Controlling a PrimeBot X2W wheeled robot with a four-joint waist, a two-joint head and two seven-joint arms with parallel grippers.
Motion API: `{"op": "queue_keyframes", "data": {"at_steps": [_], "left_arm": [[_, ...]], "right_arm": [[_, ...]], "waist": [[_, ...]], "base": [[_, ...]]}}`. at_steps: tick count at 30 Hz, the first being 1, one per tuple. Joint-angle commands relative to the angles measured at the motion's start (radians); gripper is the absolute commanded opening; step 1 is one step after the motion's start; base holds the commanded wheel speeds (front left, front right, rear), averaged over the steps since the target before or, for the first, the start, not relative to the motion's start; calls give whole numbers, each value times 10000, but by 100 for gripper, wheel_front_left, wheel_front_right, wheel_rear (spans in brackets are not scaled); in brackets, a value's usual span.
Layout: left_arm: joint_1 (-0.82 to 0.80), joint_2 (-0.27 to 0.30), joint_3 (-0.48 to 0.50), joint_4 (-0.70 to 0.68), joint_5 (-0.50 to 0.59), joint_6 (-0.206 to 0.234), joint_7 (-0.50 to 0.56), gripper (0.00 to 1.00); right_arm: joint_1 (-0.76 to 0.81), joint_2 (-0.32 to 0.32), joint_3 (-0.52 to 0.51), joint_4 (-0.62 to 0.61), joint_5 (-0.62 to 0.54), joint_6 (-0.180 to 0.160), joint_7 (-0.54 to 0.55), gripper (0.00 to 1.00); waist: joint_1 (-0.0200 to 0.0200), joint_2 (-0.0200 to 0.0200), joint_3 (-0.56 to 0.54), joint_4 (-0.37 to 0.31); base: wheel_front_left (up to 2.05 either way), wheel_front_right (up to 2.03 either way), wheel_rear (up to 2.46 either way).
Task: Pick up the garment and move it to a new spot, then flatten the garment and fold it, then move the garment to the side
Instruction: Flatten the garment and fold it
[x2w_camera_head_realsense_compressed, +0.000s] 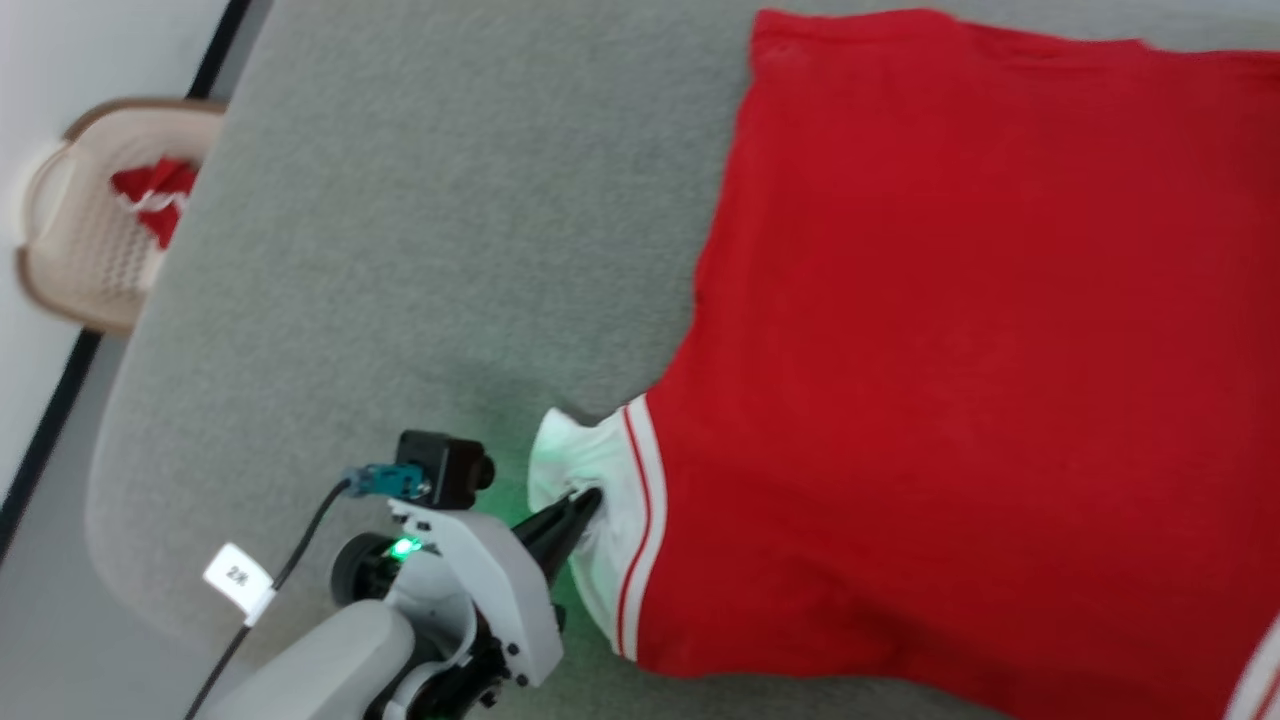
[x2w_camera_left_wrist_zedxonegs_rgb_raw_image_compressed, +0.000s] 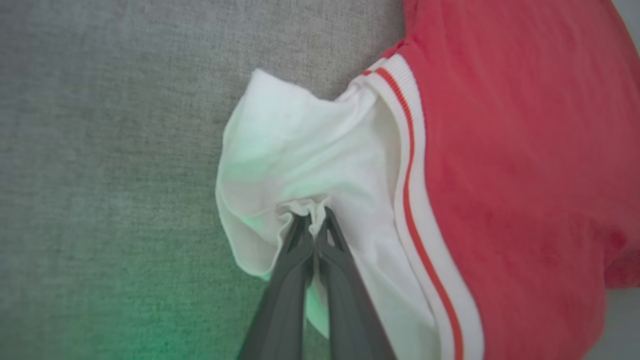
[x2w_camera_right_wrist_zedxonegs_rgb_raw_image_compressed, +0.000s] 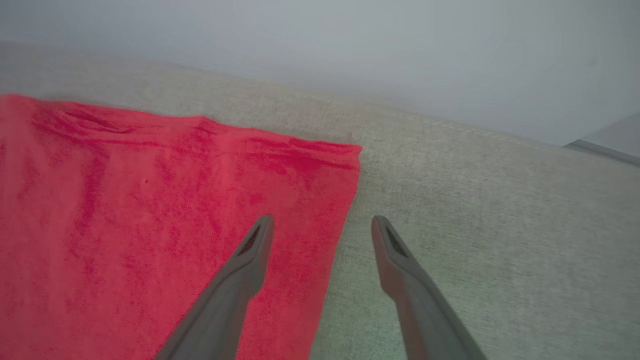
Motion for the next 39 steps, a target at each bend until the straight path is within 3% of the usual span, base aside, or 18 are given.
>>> {"op": "queue_keyframes", "data": {"at_steps": [1, 10, 11, 12, 21, 26, 33, 39], "left_arm": [[-70, -134, -87, 201, 50, -38, 32, 0], [-249, -462, -130, 923, -72, -413, -64, 0], [-251, -455, -112, 990, -89, -439, -85, 0], [-239, -450, -93, 1051, -110, -454, -108, 0], [25, -280, 31, 1433, -279, -547, -220, 0], [271, -57, 94, 1628, -366, -473, -274, 0], [619, 379, 232, 1546, -469, -281, -309, 0], [949, 702, 398, 1300, -665, -68, -310, 0]], "right_arm": [[-182, -54, -6, 299, -118, -7, -34, 100], [-750, -96, -998, 3322, -1490, -10, 218, 100], [-743, -29, -1136, 3565, -1635, -10, 214, 34], [-760, 32, -1242, 3741, -1734, -11, 144, 0], [-856, 171, -1106, 4408, -2259, -10, -156, 0], [-565, 675, -203, 4007, -1281, 3, -140, 0], [1218, 443, 1415, 1660, 1189, 0, 216, 0], [3449, -85, 1520, -923, 2599, -5, 375, 0]], "waist": [[0, 0, 546, 594], [0, 0, 756, 962], [0, 0, 759, 966], [0, 0, 762, 960], [0, 0, 349, 563], [0, 0, -197, 81], [0, 0, -959, -679], [0, 0, -1469, -1266]], "base": [[0, 0, 0], [0, 0, 0], [0, 0, 0], [0, 0, 0], [0, 0, 0], [0, 0, 0], [0, 0, 0], [0, 0, 0]]}}
